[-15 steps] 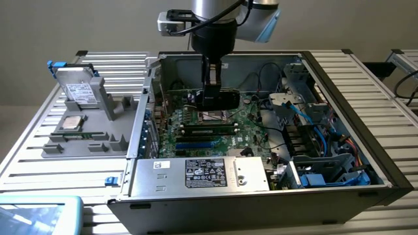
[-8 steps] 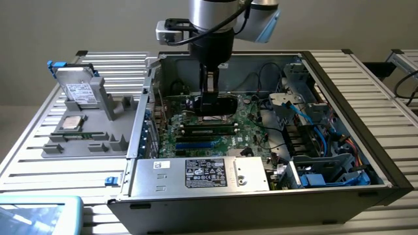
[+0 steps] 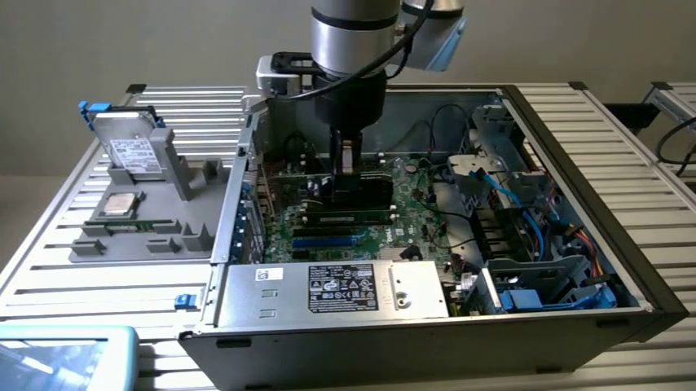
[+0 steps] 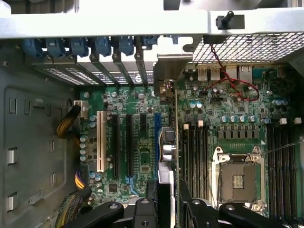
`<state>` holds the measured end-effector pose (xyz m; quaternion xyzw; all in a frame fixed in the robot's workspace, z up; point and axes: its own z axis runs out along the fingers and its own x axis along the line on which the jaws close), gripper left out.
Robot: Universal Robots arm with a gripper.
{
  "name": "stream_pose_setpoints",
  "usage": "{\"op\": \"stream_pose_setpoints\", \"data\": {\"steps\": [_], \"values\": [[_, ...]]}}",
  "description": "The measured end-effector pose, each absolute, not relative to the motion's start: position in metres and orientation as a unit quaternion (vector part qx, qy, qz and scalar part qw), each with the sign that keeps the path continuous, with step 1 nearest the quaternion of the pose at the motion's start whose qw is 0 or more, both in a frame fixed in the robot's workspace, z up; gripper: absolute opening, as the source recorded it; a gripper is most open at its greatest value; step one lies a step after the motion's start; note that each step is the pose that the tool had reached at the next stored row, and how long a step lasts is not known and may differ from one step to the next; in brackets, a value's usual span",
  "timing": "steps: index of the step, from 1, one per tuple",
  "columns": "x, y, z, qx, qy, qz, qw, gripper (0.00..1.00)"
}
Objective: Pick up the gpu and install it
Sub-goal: 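Insert the gpu into the slot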
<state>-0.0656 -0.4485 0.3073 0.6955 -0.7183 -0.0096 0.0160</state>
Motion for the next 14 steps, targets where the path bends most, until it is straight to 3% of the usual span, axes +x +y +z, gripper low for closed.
{"op": "stream_pose_setpoints", "data": {"steps": [14], "values": [[-0.067,-0.457,0.285,0.695,-0.719,-0.012,0.018,0.28]]}}
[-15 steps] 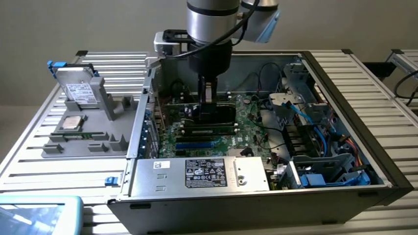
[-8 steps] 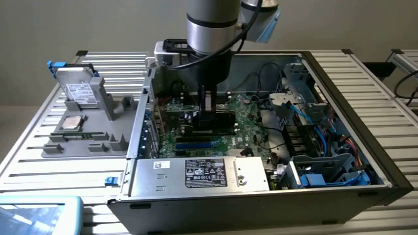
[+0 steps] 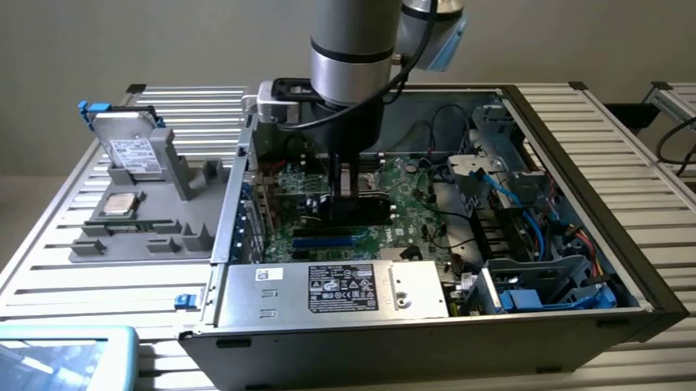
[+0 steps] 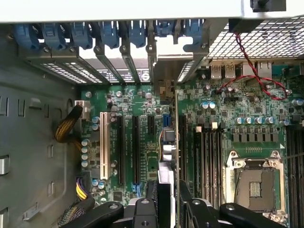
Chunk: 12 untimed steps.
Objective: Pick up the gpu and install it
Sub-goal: 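Insert the gpu into the slot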
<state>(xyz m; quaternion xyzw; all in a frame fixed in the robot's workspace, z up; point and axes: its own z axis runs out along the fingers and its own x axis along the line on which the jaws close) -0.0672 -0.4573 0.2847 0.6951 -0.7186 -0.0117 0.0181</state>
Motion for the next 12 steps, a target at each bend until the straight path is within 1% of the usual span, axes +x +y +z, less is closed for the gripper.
{"op": "stream_pose_setpoints", "data": {"steps": [12], "values": [[-0.070,-0.458,0.271,0.695,-0.718,-0.020,0.027,0.28]]}}
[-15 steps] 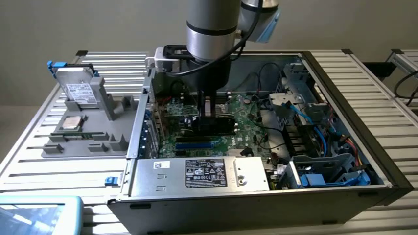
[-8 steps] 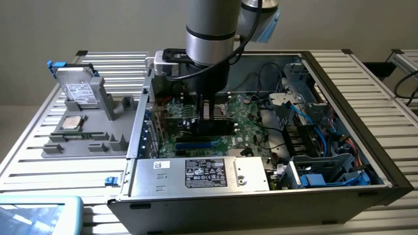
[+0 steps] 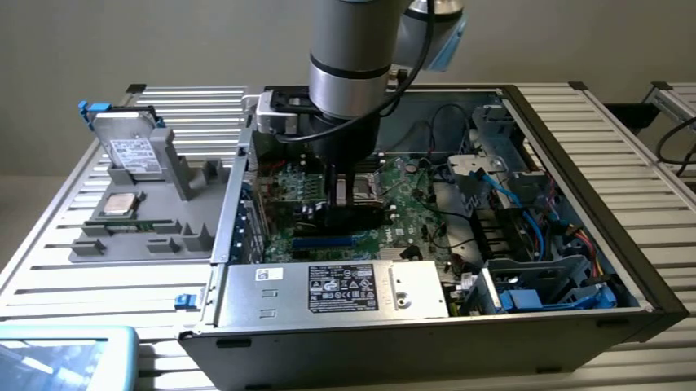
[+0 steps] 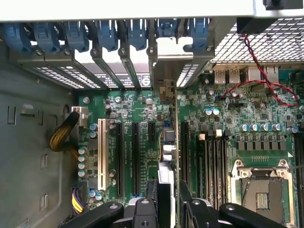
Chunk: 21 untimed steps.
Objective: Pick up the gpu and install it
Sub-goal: 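Insert the gpu into the slot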
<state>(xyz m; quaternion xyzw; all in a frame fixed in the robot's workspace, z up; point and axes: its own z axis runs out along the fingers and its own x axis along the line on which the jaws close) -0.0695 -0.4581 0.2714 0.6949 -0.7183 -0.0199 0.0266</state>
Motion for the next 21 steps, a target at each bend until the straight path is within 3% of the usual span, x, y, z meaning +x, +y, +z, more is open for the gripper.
{"op": "stream_pose_setpoints", "data": {"steps": [21], "values": [[-0.078,-0.459,0.260,0.695,-0.718,-0.019,0.026,0.28]]}}
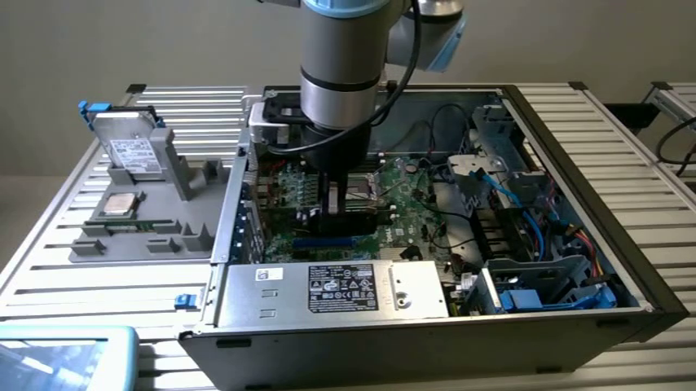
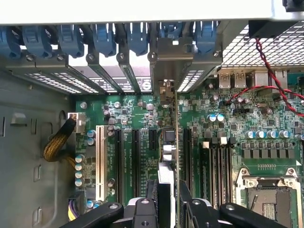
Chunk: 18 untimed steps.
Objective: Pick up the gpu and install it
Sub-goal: 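Insert the gpu into the slot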
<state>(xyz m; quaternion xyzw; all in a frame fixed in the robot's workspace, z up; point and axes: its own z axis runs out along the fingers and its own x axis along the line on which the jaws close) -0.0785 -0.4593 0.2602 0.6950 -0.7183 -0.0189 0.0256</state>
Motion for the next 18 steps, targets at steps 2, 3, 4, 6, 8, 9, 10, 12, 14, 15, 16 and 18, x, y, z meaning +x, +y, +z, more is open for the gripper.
{"op": "stream_pose_setpoints", "data": {"steps": [2,3,4,6,8,9,10,12,14,15,16,18], "values": [[-0.0785,-0.4594,0.2599,0.695,-0.718,-0.019,0.026,0.28],[-0.0786,-0.4594,0.2598,0.695,-0.718,-0.019,0.026,0.28],[-0.0785,-0.4593,0.2598,0.695,-0.718,-0.019,0.026,0.28],[-0.0785,-0.4593,0.2596,0.695,-0.718,-0.019,0.026,0.28],[-0.0786,-0.4593,0.2591,0.695,-0.718,-0.019,0.025,0.28],[-0.0786,-0.4593,0.2588,0.695,-0.718,-0.019,0.025,0.28],[-0.0787,-0.4593,0.2585,0.695,-0.718,-0.019,0.025,0.28],[-0.0790,-0.4593,0.2584,0.695,-0.718,-0.019,0.026,0.28],[-0.0795,-0.4593,0.2583,0.695,-0.718,-0.019,0.026,0.28],[-0.0797,-0.4592,0.2582,0.695,-0.718,-0.019,0.026,0.28],[-0.0798,-0.4590,0.2581,0.695,-0.718,-0.019,0.025,0.28],[-0.0799,-0.4588,0.2578,0.695,-0.718,-0.019,0.025,0.28]]}}
